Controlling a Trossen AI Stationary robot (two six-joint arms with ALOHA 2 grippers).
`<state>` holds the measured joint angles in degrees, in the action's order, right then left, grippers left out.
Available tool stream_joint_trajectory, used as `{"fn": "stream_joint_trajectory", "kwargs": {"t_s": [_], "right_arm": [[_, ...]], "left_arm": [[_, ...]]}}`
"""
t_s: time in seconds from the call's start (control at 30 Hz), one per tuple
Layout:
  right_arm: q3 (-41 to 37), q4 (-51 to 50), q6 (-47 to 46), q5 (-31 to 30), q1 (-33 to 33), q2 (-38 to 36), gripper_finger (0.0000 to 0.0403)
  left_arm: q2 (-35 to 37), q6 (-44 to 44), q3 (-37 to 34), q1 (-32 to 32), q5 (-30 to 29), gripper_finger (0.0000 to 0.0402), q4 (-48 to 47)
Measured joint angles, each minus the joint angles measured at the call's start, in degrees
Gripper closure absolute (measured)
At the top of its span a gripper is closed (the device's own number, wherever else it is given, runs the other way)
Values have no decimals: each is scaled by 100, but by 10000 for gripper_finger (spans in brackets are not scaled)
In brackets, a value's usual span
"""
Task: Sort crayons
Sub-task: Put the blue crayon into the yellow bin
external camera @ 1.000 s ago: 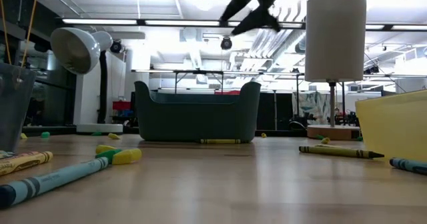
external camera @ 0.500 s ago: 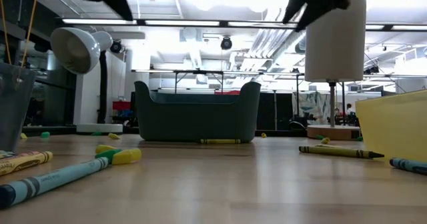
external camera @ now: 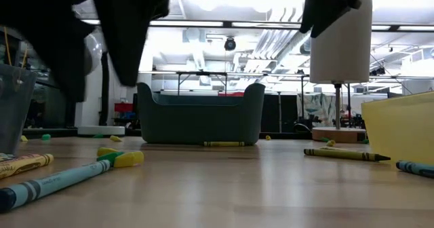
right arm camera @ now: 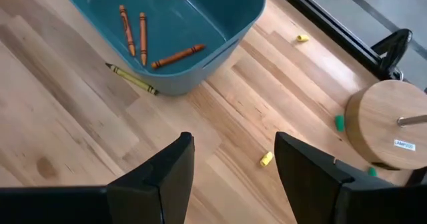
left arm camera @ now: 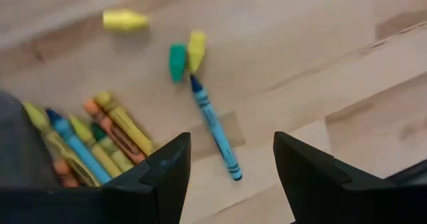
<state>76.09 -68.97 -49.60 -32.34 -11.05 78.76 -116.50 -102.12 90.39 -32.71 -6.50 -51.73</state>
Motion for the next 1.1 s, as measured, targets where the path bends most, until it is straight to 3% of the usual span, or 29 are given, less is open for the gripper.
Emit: {"fn": "stream_joint_trajectory", "kwargs": {"t_s": [0.2, 0.5, 0.6, 0.77, 0.93, 1.1], "right_arm": [[0, 0, 207, -40, 2, 0, 203], [-2, 6, 209, -59, 7, 0, 203], [-2, 5, 209, -133, 7, 2, 203], [-2, 2, 211, -199, 7, 2, 203], [-4, 4, 308, -173, -18, 4, 203], [-4, 163, 820, 73, -244, 4, 203]], "left_arm": [[-361, -512, 0, -116, 107, 202, 204], [-742, -290, 13, 5, 420, 207, 402], [-778, -74, 15, 38, 503, 243, 376], [-794, 73, 9, 37, 470, 378, 348], [-533, 767, -30, -17, 169, 395, 164], [586, 1700, -2, -90, -907, 399, -383]]}}
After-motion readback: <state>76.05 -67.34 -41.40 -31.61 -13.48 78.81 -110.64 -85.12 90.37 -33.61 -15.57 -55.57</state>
